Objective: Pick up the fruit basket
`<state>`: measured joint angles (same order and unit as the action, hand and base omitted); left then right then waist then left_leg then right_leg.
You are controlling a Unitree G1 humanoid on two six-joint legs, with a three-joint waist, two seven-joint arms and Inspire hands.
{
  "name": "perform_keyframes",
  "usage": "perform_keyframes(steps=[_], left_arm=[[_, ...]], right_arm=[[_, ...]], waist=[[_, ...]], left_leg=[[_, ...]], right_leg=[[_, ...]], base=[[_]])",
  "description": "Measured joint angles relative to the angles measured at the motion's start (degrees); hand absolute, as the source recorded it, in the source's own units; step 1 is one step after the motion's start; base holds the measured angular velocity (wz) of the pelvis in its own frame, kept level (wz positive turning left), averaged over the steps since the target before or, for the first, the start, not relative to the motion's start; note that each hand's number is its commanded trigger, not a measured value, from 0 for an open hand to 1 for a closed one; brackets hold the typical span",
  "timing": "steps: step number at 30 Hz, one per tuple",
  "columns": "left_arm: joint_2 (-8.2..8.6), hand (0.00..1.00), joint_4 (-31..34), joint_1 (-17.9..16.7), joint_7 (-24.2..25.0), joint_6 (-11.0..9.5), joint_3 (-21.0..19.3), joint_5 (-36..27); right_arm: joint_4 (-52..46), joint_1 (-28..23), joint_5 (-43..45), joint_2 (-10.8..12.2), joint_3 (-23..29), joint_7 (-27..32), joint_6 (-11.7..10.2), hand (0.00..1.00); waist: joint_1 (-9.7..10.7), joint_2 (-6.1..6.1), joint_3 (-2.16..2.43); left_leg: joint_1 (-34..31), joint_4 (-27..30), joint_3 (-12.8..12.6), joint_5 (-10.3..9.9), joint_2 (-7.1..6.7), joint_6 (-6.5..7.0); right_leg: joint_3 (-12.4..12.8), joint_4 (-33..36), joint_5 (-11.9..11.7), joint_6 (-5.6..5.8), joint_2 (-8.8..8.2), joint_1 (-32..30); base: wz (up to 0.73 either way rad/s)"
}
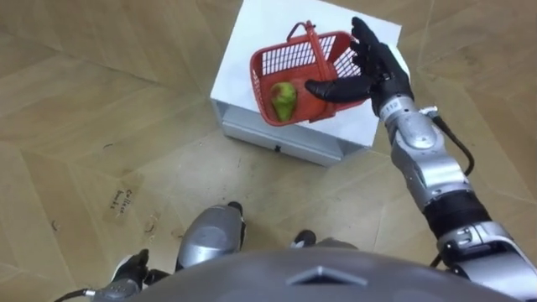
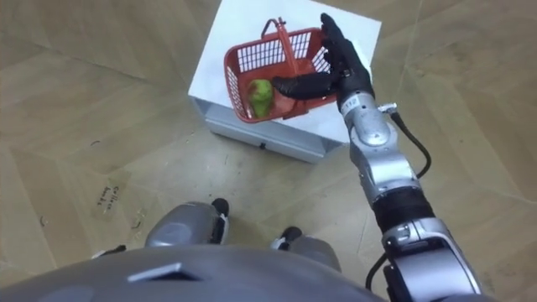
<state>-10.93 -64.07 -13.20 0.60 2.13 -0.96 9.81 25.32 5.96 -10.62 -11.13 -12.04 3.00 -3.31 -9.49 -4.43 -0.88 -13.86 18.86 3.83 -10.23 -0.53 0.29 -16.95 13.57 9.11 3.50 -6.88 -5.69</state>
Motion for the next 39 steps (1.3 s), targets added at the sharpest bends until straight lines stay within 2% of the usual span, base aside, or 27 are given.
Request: perform_keyframes(steps=[5, 10, 16, 21, 27, 31, 32, 33, 36, 39], left_arm=[[0.77, 0.0, -0.04, -0.01, 0.04, 0.0, -1.28, -0.13], [0.79, 0.0, -0.11, -0.05, 0.23, 0.34, -1.33, -0.08], [1.37, 0.0, -0.48, -0.78, 0.07, 0.52, -1.39, -0.06], [1.4, 0.0, -0.59, -1.04, 0.06, 0.41, -2.32, -0.04], [1.41, 0.0, 0.23, -1.43, -0.02, 0.49, -3.37, -0.08], [1.39, 0.0, 0.66, -1.4, -1.24, 0.4, -3.33, -0.2], [1.38, 0.0, 0.67, -1.18, -1.97, 0.36, -3.36, -0.49], [1.4, 0.0, 0.71, -1.12, -2.75, 0.28, -3.37, -0.49], [1.46, 0.0, 1.57, -1.0, -4.31, -0.86, -3.38, -0.51], [1.5, 0.0, 1.79, -0.94, -4.92, -1.37, -3.32, -0.52]], right_arm=[[-4.34, -2.43, 0.98, -0.21, 2.3, 0.01, -0.07, 0.0], [-9.53, -3.22, 0.05, -0.32, 4.15, 0.24, -0.31, 0.0], [-12.97, -5.25, -0.53, -0.32, 4.67, -0.1, -0.31, 0.0], [-14.3, -5.6, -0.57, -0.11, 6.2, -0.71, -0.33, 0.0], [-15.98, -10.91, 0.17, -0.02, 8.73, 1.51, -0.64, 0.0], [-10.64, -14.13, 2.71, -0.01, 8.95, 4.23, -1.35, 0.0], [-6.87, -14.79, 2.74, 0.13, 8.93, 4.89, -1.89, 0.0], [-2.41, -15.46, 3.9, 0.41, 8.96, 5.81, -2.03, 0.0], [4.93, -17.92, 5.66, 0.48, 9.01, 7.66, -2.07, 0.0], [14.53, -18.32, 8.28, 0.42, 9.26, 8.85, -2.27, 0.0]], waist=[[0.76, 0.21, 0.02], [2.38, 0.84, 0.43], [2.99, 1.98, 0.48], [4.64, 1.94, 0.64], [5.17, 1.53, 1.03], [6.44, 1.76, 0.92], [7.13, 1.77, 0.75], [7.71, 1.77, 0.88], [8.02, 2.16, 0.71], [8.35, 2.58, 0.74]], left_leg=[[2.19, -1.27, -1.15, 0.0, 0.22, 0.0], [2.91, -1.37, -1.32, -0.03, 0.22, 0.01], [6.59, -2.82, -2.6, -0.08, 0.23, 0.09], [8.87, -4.07, -2.98, 0.02, 0.23, -0.02], [10.76, -5.55, -3.48, 0.03, 0.27, -0.02], [12.1, -6.32, -3.81, 0.01, 0.29, 0.01], [12.37, -6.5, -3.82, 0.0, 0.26, 0.01], [12.57, -6.71, -3.82, -0.04, 0.23, 0.04], [12.73, -7.18, -4.26, -0.05, 0.26, 0.04], [13.36, -7.47, -4.66, -0.05, 0.31, 0.04]], right_leg=[[0.61, -0.13, 0.0, 0.01, -0.01, 1.2], [0.69, -0.15, 0.0, 0.01, -0.02, 1.9], [2.6, -0.58, -0.01, 0.08, 0.06, 4.41], [2.86, -1.29, 0.14, 0.3, 0.05, 5.88], [2.79, -2.01, 0.1, 0.33, 0.09, 7.14], [2.64, -2.26, 0.1, 0.33, 0.06, 7.99], [2.61, -2.64, 0.1, 0.34, 0.07, 8.55], [2.62, -2.94, 0.14, 0.4, 0.06, 8.87], [2.79, -3.0, 0.22, 0.52, 0.06, 8.71], [2.87, -2.96, 0.28, 0.62, 0.06, 9.04]], base=[[-0.12], [-0.01], [-0.13], [-0.04], [-0.04], [-0.03], [0.0], [0.0], [-0.07], [-0.08]])
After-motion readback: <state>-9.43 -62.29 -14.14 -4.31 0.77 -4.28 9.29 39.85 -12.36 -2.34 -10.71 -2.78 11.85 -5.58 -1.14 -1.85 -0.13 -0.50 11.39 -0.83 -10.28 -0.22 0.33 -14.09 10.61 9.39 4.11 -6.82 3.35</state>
